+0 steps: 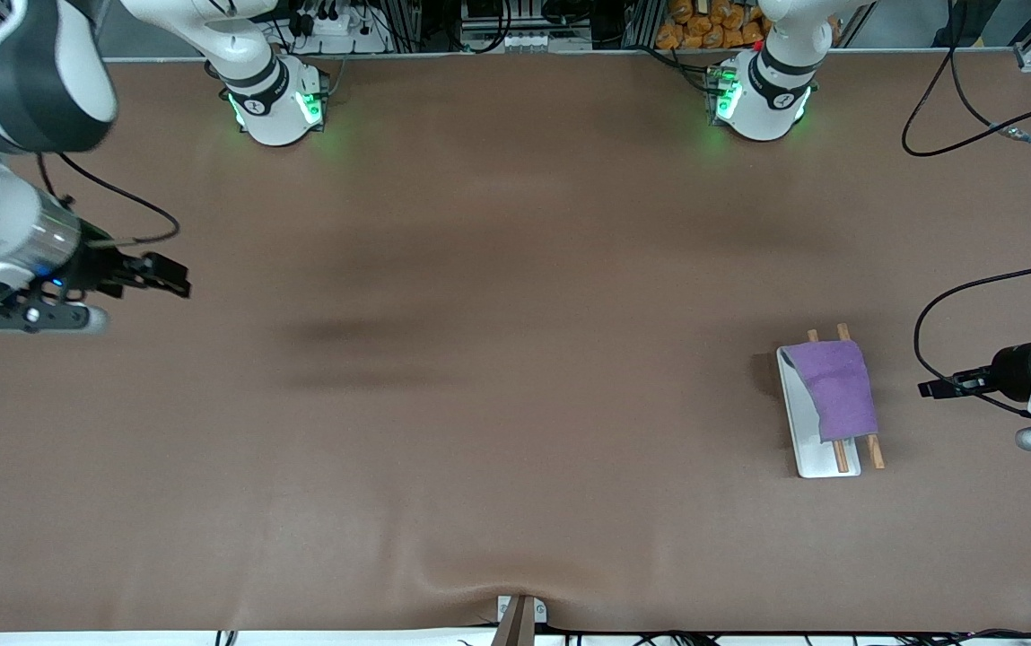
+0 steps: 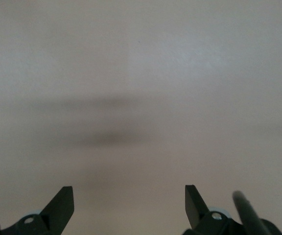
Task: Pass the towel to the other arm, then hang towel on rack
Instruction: 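Lower the towel over the dowels while the right gripper withdraws, then open the left gripper and raise it off the towel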
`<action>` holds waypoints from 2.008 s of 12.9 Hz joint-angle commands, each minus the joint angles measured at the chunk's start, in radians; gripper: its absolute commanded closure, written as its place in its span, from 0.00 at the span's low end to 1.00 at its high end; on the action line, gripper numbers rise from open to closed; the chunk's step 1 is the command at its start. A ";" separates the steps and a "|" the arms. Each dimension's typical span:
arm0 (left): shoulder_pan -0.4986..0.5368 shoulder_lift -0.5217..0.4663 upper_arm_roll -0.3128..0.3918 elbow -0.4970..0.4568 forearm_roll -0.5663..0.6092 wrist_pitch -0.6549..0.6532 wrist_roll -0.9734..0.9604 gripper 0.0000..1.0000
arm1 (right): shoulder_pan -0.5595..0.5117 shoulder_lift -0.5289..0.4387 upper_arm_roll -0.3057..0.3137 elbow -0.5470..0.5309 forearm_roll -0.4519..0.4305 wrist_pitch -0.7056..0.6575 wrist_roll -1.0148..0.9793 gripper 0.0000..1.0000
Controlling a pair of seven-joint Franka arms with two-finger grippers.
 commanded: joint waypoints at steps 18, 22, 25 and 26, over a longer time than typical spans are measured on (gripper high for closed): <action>-0.184 -0.338 -0.061 0.046 0.141 -0.260 -0.231 0.00 | -0.194 -0.081 0.162 0.240 -0.034 -0.294 -0.051 0.00; -0.179 -0.416 -0.119 0.038 0.136 -0.351 -0.237 0.00 | -0.202 -0.067 0.161 0.236 -0.022 -0.281 -0.059 0.00; -0.219 -0.475 -0.089 -0.002 0.127 -0.354 -0.231 0.00 | -0.199 -0.055 0.161 0.189 -0.025 -0.218 -0.058 0.00; -0.223 -0.490 -0.072 -0.016 0.127 -0.354 -0.225 0.00 | -0.199 -0.050 0.161 0.185 -0.025 -0.209 -0.047 0.00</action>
